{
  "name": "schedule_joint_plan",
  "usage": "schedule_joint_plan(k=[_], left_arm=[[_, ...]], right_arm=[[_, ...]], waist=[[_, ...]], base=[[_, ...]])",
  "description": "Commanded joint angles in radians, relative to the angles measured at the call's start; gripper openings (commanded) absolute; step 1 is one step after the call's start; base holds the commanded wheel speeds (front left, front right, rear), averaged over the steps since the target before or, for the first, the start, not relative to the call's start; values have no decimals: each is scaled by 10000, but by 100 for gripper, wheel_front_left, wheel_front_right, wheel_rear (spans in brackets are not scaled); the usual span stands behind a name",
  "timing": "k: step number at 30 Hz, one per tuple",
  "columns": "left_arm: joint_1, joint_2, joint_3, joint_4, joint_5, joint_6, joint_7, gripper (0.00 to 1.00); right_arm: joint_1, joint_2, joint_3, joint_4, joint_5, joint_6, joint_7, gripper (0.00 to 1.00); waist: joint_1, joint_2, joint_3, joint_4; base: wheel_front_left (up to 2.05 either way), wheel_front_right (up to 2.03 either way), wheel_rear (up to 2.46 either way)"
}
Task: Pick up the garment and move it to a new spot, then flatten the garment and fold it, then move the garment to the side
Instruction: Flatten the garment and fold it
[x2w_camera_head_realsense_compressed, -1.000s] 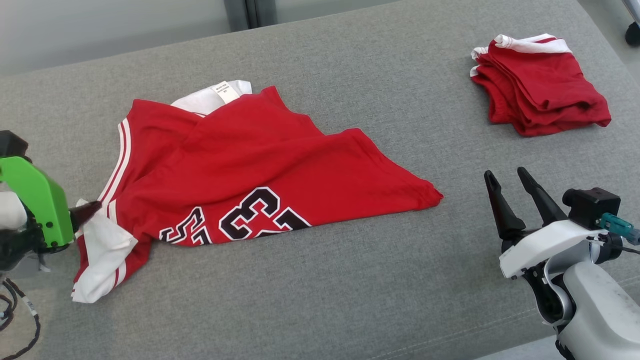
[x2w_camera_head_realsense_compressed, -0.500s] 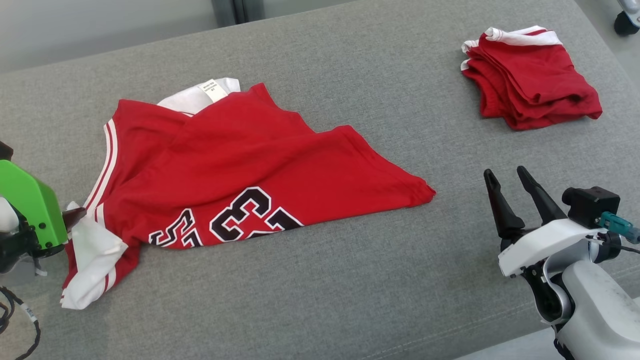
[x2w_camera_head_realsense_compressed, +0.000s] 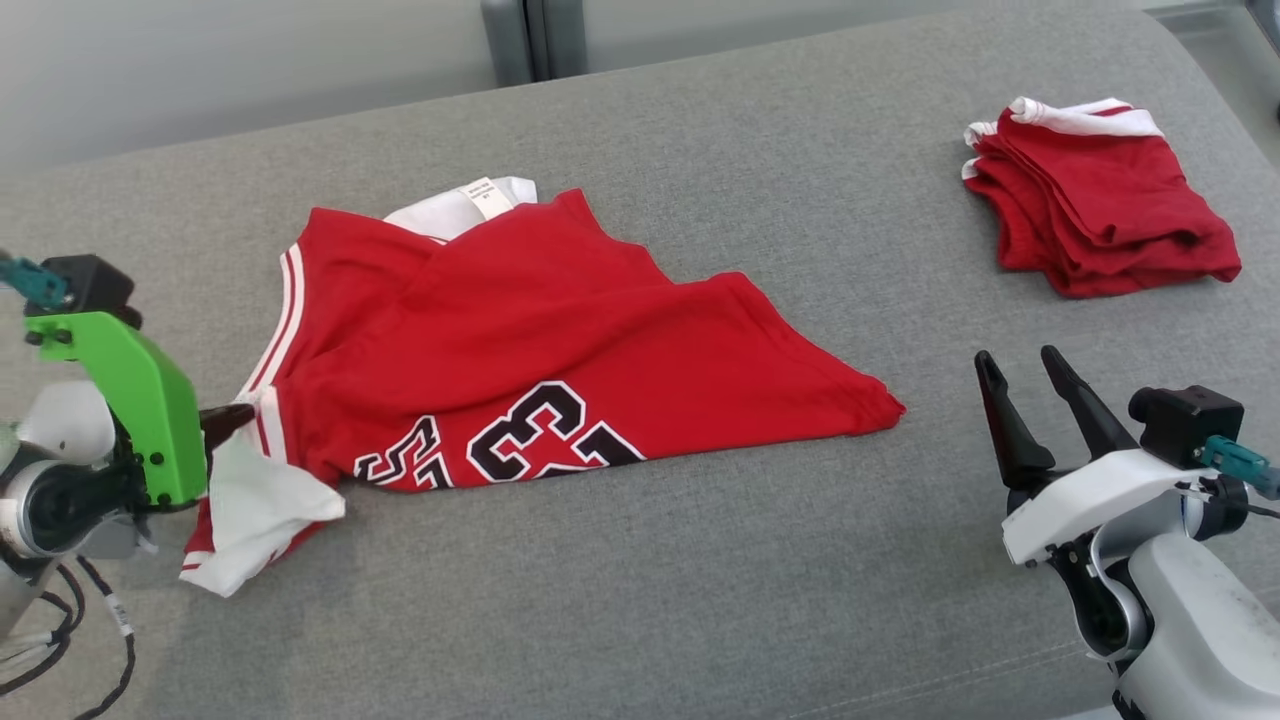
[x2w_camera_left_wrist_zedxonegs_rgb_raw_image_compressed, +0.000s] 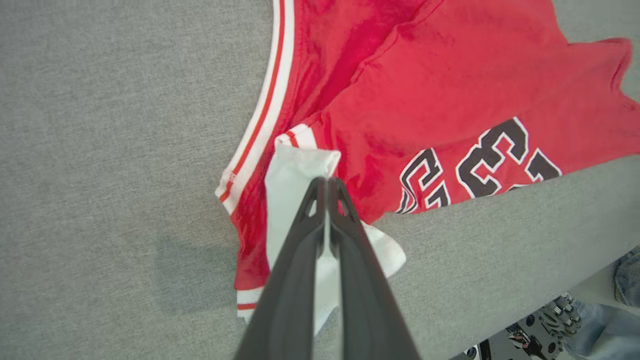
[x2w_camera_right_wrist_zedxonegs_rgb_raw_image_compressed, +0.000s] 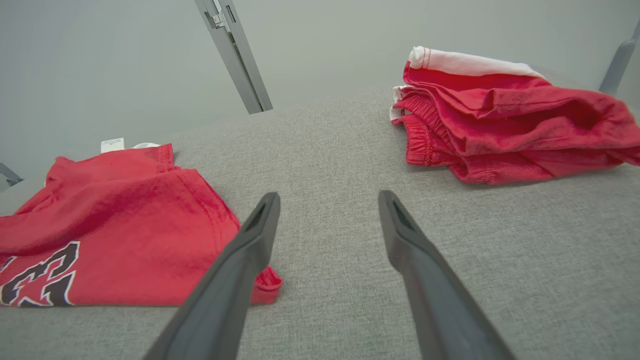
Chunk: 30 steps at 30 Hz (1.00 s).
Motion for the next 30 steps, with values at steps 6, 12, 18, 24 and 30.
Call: schedule_joint_plan(k=[6,12,18,24,30], left_arm=[[201,333,-84,-1700,-529,-626,723,0],[550,177,-83,-3252,-1216,-936,1006,0],[939,-485,-1068,-3505,-754,-907,1706,0],[1293,-1457,-1644,-2486,-69,-1152,1648,100],[938,-1102,-933,-2168,-234,-1351,920,100]], right_arm=[[285,-46,-16,79,-56,-14,-43,100],[262,-79,93,111,-26,-14,-43,100],[158,-112,236,146,56,-14,-43,100],[96,-60,371,186,121,-14,-43,100],[243,-144,381,252,188,-14,-43,100]], waist=[[0,0,-412,433],[0,0,-488,581],[0,0,-471,600],[0,0,-394,560],[0,0,-470,610]], base=[[0,0,0],[0,0,0],[0,0,0],[0,0,0],[0,0,0]])
